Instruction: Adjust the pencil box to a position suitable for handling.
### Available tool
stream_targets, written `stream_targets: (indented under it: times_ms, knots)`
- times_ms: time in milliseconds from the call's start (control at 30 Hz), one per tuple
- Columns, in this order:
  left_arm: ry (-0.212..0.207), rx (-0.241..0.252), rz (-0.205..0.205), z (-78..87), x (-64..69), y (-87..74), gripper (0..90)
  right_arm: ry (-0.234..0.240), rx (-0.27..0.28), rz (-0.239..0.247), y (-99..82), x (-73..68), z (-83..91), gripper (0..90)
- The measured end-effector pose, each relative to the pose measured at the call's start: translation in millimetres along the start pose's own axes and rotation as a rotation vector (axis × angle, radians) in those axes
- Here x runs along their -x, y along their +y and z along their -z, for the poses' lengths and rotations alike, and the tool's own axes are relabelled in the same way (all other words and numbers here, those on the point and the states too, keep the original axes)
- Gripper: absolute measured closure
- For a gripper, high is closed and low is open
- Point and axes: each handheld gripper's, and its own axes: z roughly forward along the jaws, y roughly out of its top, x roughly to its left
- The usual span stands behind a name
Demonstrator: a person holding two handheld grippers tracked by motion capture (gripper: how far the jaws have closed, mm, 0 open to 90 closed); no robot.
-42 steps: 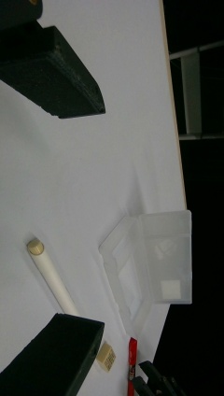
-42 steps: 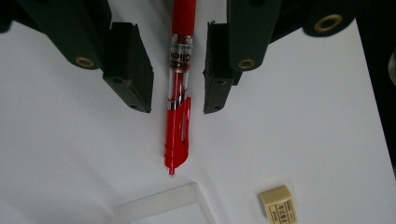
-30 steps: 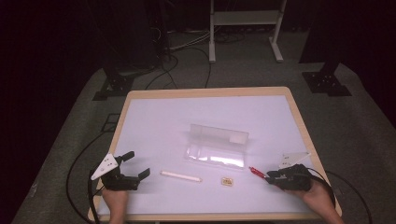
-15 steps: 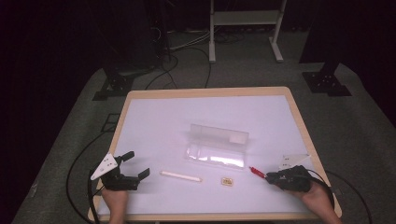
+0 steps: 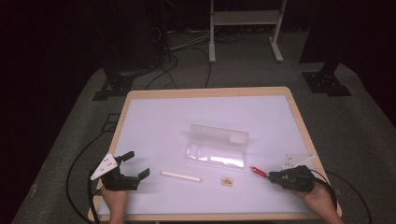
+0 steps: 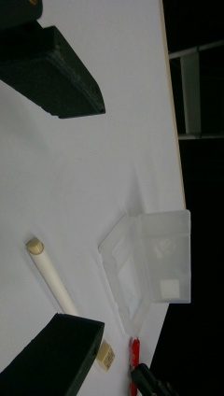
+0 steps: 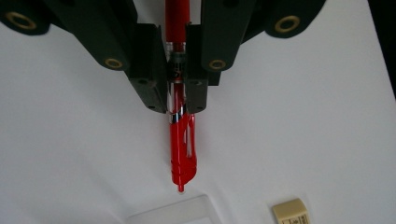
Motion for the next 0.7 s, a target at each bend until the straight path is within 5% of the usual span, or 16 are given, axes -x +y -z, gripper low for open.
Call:
stream_targets:
  times_ms: [700]
  knots:
    - [0.001, -0.003, -0.002, -0.4, -0.1, 0.1, 0.0, 0.041, 0.033, 0.054, 37.0, -9.1, 8.0, 78.9]
